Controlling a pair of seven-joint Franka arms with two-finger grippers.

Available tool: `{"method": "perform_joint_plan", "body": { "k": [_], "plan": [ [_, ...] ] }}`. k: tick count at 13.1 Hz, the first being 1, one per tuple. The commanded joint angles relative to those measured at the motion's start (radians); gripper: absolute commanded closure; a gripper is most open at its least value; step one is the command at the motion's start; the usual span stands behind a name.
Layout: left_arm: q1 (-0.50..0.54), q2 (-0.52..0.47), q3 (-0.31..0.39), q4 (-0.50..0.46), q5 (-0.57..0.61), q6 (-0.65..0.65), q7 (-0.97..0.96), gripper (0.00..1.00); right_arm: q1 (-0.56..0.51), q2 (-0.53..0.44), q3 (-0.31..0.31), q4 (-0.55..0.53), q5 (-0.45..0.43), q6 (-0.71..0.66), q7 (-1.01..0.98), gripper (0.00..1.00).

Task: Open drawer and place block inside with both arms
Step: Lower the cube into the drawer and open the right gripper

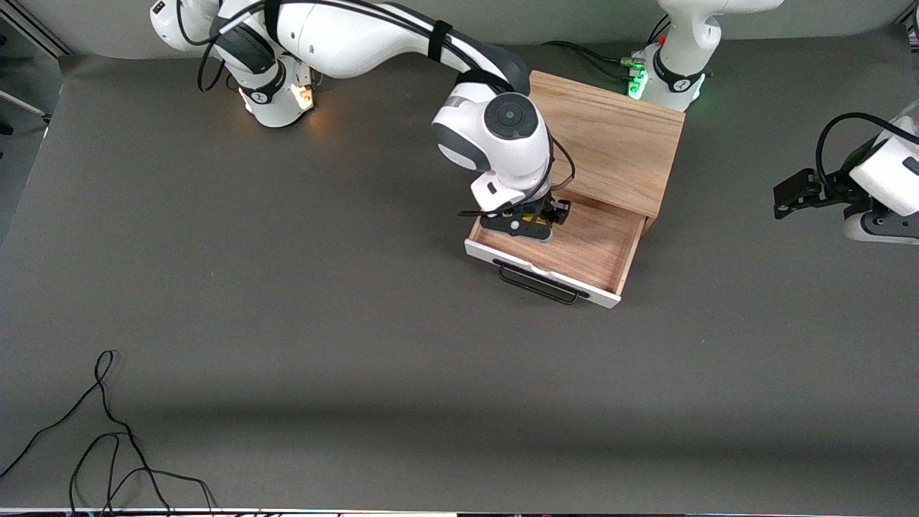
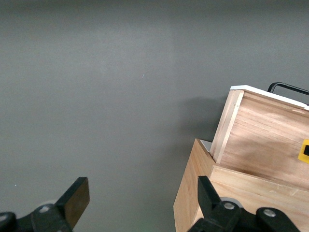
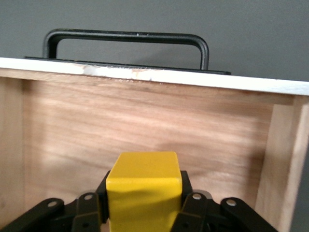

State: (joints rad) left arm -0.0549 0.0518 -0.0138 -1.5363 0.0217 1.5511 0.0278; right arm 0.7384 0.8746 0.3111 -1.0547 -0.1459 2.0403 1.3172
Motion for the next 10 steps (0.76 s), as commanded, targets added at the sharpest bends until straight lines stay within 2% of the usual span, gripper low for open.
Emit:
{"method": "perform_joint_plan", "body": {
  "k": [1,3,4,5,6,7,8,10],
  "plan": [
    [-0.003,-0.017,0.003,-0.01,0.014,-0.011,0.02,0.0,0.016,0.05,-0.009,0.047,-0.037,0.009,0.037,0.86],
    [-0.003,-0.017,0.003,-0.01,0.014,-0.012,0.02,0.0,0.032,0.053,-0.009,0.047,-0.037,0.012,0.046,0.81],
    [-0.003,-0.017,0.003,-0.01,0.014,-0.012,0.02,0.0,0.035,0.055,-0.009,0.044,-0.038,0.012,0.054,0.73],
    [-0.003,-0.017,0.003,-0.01,0.014,-0.012,0.02,0.0,0.045,0.057,-0.009,0.044,-0.041,0.012,0.068,0.71],
    [-0.003,-0.017,0.003,-0.01,0.014,-0.012,0.02,0.0,0.05,0.057,-0.01,0.044,-0.047,0.012,0.074,0.48],
    [-0.003,-0.015,0.003,-0.01,0.014,-0.012,0.02,0.0,0.056,0.057,-0.009,0.044,-0.091,0.012,0.085,0.0],
    [-0.003,-0.017,0.003,-0.01,0.014,-0.012,0.02,0.0,0.062,0.057,-0.007,0.045,-0.131,0.012,0.094,0.0],
    [-0.003,-0.017,0.003,-0.01,0.014,-0.012,0.02,0.0,0.062,0.053,-0.007,0.047,-0.132,0.011,0.097,0.0]
  ]
}}
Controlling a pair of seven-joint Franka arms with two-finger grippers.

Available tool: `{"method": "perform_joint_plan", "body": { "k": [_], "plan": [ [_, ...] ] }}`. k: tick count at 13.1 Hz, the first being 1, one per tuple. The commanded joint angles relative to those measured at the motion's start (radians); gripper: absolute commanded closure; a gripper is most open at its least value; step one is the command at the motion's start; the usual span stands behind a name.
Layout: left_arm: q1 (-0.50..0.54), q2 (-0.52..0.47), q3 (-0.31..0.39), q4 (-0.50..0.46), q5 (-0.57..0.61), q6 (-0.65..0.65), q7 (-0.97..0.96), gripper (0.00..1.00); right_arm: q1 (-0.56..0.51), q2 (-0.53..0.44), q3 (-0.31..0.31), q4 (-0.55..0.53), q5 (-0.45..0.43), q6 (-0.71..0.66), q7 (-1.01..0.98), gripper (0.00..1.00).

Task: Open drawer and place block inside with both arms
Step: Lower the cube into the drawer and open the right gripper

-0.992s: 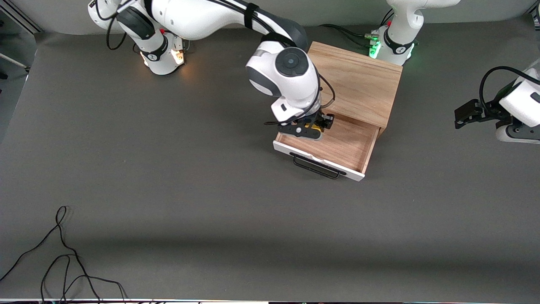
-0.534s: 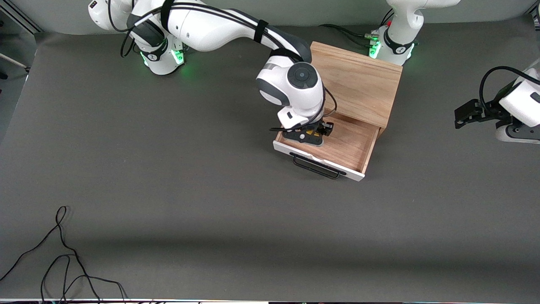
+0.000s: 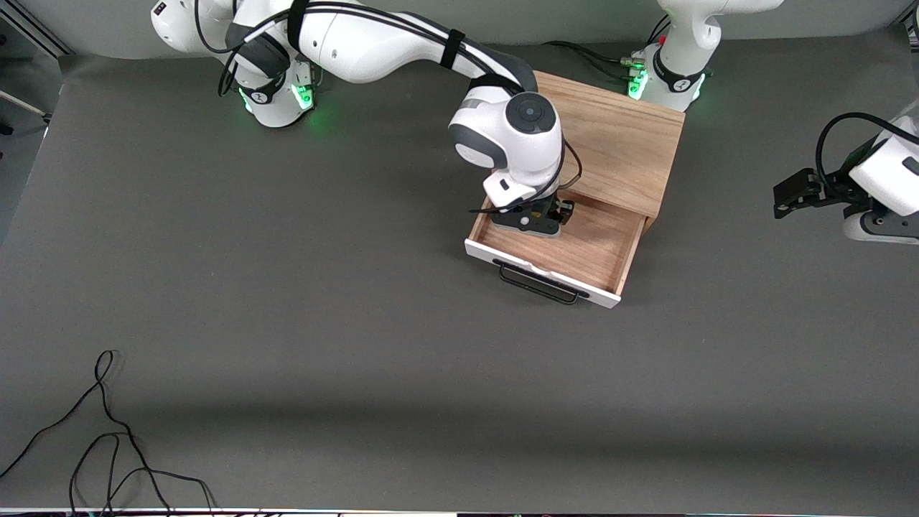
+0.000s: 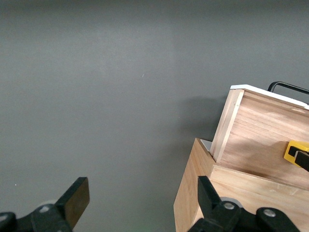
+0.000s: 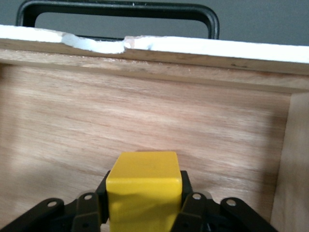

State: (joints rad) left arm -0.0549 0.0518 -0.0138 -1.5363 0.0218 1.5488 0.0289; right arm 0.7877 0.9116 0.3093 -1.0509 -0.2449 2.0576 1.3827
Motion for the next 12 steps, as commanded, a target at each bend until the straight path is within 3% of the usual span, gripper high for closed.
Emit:
{"method": "perform_joint_plan", "body": {
  "k": [1,7,10,12],
  "plan": [
    [-0.003,-0.017,0.003,-0.01,0.013,-0.01,0.019,0.0,0.013,0.013,-0.006,0.043,-0.033,-0.008,0.03,0.0],
    [-0.003,-0.017,0.003,-0.01,0.013,-0.01,0.019,0.0,-0.008,-0.055,0.002,0.057,-0.03,-0.101,0.016,0.0],
    [-0.003,-0.015,0.003,-0.01,0.013,-0.01,0.019,0.0,-0.079,-0.138,0.01,0.052,-0.027,-0.123,0.003,0.0],
    [-0.003,-0.015,0.003,-0.01,0.013,-0.01,0.019,0.0,-0.164,-0.175,0.055,0.045,-0.027,-0.166,-0.054,0.0]
  ]
}}
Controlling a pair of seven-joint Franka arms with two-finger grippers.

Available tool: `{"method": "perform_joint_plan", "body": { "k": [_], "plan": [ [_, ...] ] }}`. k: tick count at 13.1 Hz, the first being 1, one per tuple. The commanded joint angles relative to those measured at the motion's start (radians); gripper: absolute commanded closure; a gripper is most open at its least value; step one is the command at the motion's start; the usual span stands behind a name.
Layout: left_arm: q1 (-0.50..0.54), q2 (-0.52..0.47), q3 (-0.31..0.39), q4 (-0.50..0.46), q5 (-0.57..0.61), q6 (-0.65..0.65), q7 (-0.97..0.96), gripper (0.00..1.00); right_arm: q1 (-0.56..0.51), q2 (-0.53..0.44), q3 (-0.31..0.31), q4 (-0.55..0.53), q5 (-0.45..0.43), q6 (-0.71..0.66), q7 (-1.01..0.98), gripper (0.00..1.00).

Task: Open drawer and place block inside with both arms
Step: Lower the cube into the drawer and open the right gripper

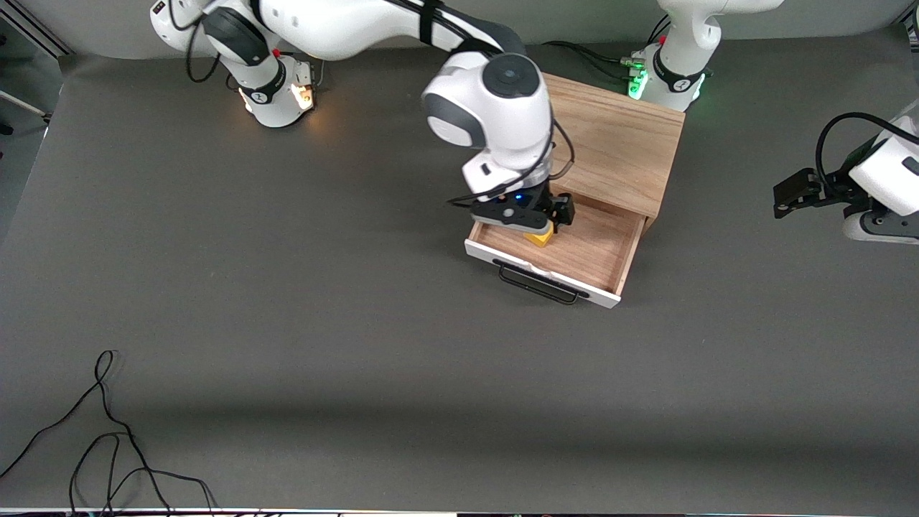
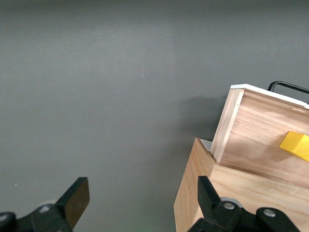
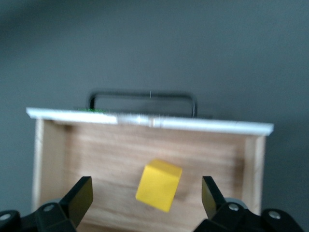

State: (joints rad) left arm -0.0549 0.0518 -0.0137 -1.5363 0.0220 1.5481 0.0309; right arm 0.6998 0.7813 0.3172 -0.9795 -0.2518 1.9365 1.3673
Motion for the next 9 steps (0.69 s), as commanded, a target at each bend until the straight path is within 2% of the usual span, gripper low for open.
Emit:
{"method": "perform_joint_plan", "body": {
  "k": [1,3,4,6,9],
  "plan": [
    [-0.003,-0.015,0.003,-0.01,0.015,-0.01,0.017,0.0,-0.136,-0.059,0.087,-0.027,-0.021,-0.091,-0.056,0.0],
    [-0.002,-0.017,0.003,-0.01,0.015,-0.01,0.02,0.0,-0.254,-0.132,0.146,-0.06,-0.018,-0.196,-0.185,0.0],
    [-0.003,-0.015,0.003,-0.01,0.013,-0.01,0.02,0.0,-0.313,-0.186,0.157,-0.12,-0.008,-0.212,-0.285,0.0],
    [-0.003,-0.017,0.003,-0.01,0.015,-0.01,0.02,0.0,-0.422,-0.295,0.152,-0.223,0.084,-0.209,-0.446,0.0],
    [-0.003,-0.015,0.003,-0.011,0.015,-0.01,0.02,0.0,-0.583,-0.46,0.151,-0.384,0.118,-0.223,-0.59,0.0]
  ]
}}
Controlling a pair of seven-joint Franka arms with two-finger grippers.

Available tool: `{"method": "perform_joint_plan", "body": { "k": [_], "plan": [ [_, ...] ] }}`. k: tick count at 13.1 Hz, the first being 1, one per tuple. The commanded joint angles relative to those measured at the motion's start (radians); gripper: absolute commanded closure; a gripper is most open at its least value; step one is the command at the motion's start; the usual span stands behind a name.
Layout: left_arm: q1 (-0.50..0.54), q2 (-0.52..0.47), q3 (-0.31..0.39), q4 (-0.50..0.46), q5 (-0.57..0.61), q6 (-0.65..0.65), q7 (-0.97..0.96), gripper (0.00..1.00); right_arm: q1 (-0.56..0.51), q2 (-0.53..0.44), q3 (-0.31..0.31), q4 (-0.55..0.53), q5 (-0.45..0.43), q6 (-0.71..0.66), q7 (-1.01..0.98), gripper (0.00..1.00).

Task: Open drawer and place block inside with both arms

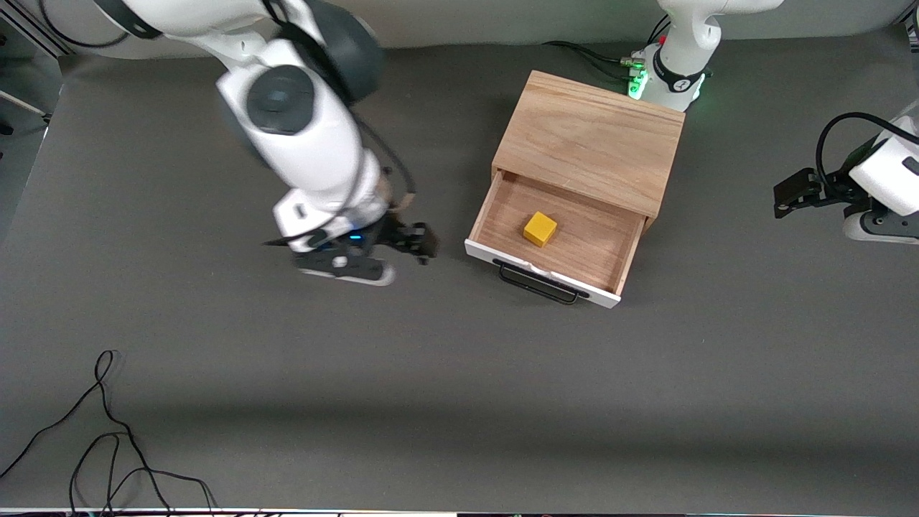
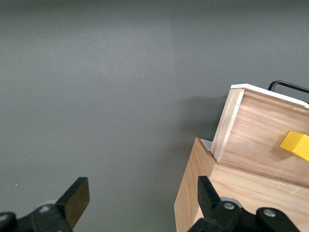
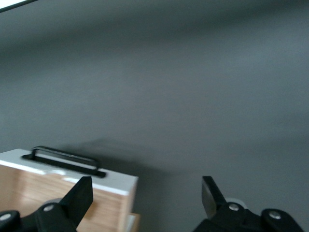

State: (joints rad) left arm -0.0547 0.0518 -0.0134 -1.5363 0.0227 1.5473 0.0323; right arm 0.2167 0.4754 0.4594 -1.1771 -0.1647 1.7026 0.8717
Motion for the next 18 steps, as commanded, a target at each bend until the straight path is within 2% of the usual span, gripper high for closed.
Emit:
{"method": "perform_joint_plan", "body": {
  "k": [1,2,3,5,10,12,16,18],
  "plan": [
    [-0.004,-0.015,0.003,-0.011,0.014,-0.009,0.018,0.0,-0.164,-0.225,0.007,-0.266,0.042,0.022,-0.184,0.0],
    [-0.004,-0.015,0.003,-0.011,0.014,-0.009,0.018,0.0,-0.231,-0.285,-0.002,-0.316,0.094,0.025,-0.267,0.0],
    [-0.004,-0.014,0.003,-0.011,0.014,-0.009,0.018,0.0,-0.282,-0.334,-0.039,-0.347,0.161,0.023,-0.36,0.0],
    [-0.004,-0.012,0.003,-0.011,0.014,-0.009,0.015,0.0,-0.284,-0.417,-0.204,-0.407,0.24,0.022,-0.555,0.0],
    [-0.004,-0.01,0.003,-0.011,0.013,-0.009,0.015,0.0,-0.272,-0.576,-0.395,-0.567,0.246,0.009,-0.732,0.0],
    [-0.004,-0.009,0.003,-0.011,0.014,-0.009,0.015,0.0,-0.266,-0.577,-0.444,-0.561,0.238,-0.01,-0.783,0.0],
    [-0.004,-0.009,0.003,-0.011,0.014,-0.007,0.018,0.0,-0.244,-0.567,-0.439,-0.532,0.217,-0.102,-0.789,0.0],
    [-0.004,-0.009,0.003,-0.011,0.014,-0.006,0.018,0.0,-0.244,-0.563,-0.444,-0.515,0.217,-0.107,-0.784,0.0]
  ]
}}
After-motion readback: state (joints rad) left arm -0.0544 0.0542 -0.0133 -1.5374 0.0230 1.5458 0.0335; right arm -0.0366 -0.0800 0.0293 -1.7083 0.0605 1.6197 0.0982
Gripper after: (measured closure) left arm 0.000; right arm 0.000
